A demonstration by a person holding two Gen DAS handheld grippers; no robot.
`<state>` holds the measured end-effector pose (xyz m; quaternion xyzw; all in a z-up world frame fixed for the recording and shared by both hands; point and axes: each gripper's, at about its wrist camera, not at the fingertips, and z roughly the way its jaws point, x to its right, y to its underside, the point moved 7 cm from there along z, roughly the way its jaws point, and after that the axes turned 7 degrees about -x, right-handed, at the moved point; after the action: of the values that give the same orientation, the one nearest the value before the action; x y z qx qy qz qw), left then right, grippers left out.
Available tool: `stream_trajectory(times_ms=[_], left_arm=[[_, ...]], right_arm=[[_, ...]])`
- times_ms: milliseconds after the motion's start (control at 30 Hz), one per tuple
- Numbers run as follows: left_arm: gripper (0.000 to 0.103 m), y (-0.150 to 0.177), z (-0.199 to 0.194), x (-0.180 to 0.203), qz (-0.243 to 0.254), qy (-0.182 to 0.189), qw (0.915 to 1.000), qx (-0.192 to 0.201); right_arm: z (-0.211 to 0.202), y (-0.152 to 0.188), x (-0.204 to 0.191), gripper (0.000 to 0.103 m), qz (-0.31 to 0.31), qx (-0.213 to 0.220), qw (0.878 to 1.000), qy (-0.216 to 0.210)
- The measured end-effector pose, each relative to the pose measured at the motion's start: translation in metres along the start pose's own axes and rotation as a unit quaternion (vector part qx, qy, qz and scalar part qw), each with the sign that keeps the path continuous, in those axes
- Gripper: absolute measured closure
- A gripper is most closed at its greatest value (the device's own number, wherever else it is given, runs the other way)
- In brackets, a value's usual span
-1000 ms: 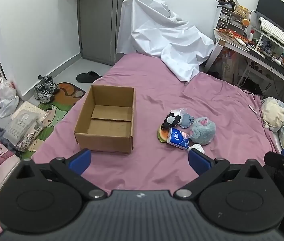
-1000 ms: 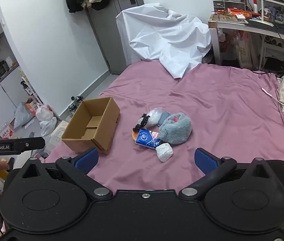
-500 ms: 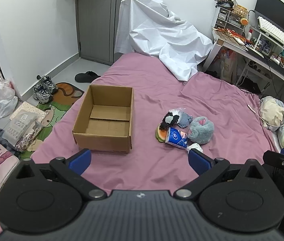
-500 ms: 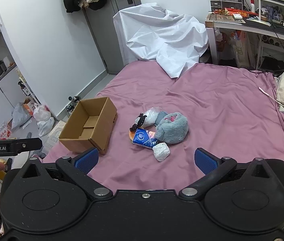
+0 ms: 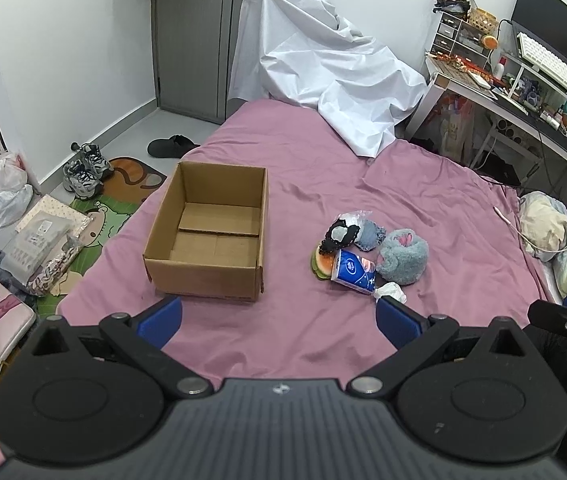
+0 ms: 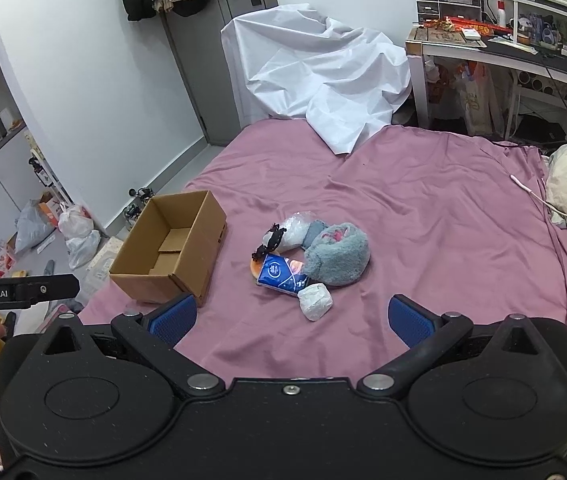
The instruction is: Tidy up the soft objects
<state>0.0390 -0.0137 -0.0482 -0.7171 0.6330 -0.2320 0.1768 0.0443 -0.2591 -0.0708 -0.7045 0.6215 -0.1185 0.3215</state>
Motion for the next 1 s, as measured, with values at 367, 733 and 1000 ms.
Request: stream_trajectory(times_ms=[367, 733, 1000], left_arm=[[0.001, 0.001, 0.0039, -0.0026, 0.003, -0.002, 1.0, -0.002], [0.001, 0.0006, -0.0014, -0.005, -0.006, -0.003, 1.0, 0.001], [0.001, 0.0015, -0.0043, -0.0079, -0.008, 0.001, 1.0, 0.006]], right_arm=[[0.0049, 0.0018, -0.0022, 0.0, -0.012, -0.001, 1.0, 0.005], [0.0063, 0.0038, -0.0024, 0.0, -0.014, -0.002, 1.0, 0.006], [0.0061, 0.0032, -0.0056, 0.0, -0.016, -0.004, 1.0, 0.007]])
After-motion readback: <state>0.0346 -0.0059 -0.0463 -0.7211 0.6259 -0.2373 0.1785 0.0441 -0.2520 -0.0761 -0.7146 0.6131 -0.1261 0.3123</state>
